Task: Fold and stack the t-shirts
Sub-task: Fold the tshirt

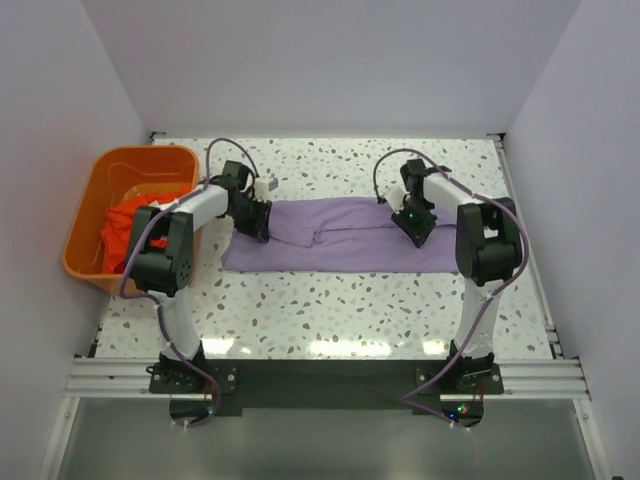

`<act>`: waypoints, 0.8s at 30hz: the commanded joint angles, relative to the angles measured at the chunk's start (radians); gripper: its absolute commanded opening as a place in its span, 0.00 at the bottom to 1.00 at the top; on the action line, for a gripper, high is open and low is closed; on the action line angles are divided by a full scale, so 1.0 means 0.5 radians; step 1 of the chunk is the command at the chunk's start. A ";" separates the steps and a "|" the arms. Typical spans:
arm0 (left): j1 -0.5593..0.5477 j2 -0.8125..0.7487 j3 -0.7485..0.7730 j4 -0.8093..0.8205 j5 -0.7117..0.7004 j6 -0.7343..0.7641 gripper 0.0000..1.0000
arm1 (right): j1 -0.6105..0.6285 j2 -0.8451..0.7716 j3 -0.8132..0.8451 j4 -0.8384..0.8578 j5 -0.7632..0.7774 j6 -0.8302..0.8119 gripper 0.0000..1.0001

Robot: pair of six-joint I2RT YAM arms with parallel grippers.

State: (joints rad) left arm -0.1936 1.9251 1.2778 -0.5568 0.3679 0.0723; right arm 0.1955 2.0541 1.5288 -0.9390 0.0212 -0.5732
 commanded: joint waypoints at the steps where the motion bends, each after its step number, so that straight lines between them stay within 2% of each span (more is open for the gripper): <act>1: -0.030 0.144 0.110 -0.058 -0.226 0.015 0.31 | 0.017 -0.031 -0.164 0.074 0.105 -0.099 0.24; 5: -0.033 0.346 0.303 -0.101 -0.328 0.101 0.30 | 0.087 -0.101 -0.339 0.053 0.108 -0.139 0.24; 8: -0.030 0.570 0.622 -0.104 -0.364 0.187 0.29 | 0.216 -0.220 -0.477 -0.048 0.013 -0.106 0.21; 10: -0.027 0.741 0.993 -0.120 -0.322 0.245 0.28 | 0.293 -0.331 -0.542 -0.149 -0.173 -0.060 0.21; 11: -0.027 0.788 1.258 -0.129 -0.322 0.294 0.28 | 0.320 -0.420 -0.527 -0.192 -0.250 -0.032 0.21; 13: -0.024 0.862 1.484 -0.123 -0.261 0.334 0.29 | 0.299 -0.475 -0.377 -0.324 -0.434 0.038 0.22; 15: -0.024 0.841 1.705 -0.108 -0.242 0.352 0.34 | 0.241 -0.521 -0.257 -0.358 -0.435 0.066 0.22; 17: -0.024 0.767 1.709 -0.016 -0.211 0.355 0.38 | 0.143 -0.525 -0.079 -0.395 -0.417 0.066 0.24; 18: -0.024 0.718 1.666 0.021 -0.199 0.362 0.41 | 0.112 -0.507 -0.030 -0.408 -0.401 0.057 0.24; 20: -0.027 0.556 1.501 0.113 -0.184 0.328 0.43 | 0.045 -0.430 0.059 -0.423 -0.307 -0.004 0.24; 24: -0.070 0.372 1.277 0.086 -0.113 0.245 0.45 | -0.007 -0.322 0.026 -0.285 -0.062 -0.096 0.22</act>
State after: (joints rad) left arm -0.2127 2.2204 1.9743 -0.5503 0.2699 0.2104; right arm 0.1993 1.8606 1.5452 -1.0840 -0.1070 -0.5861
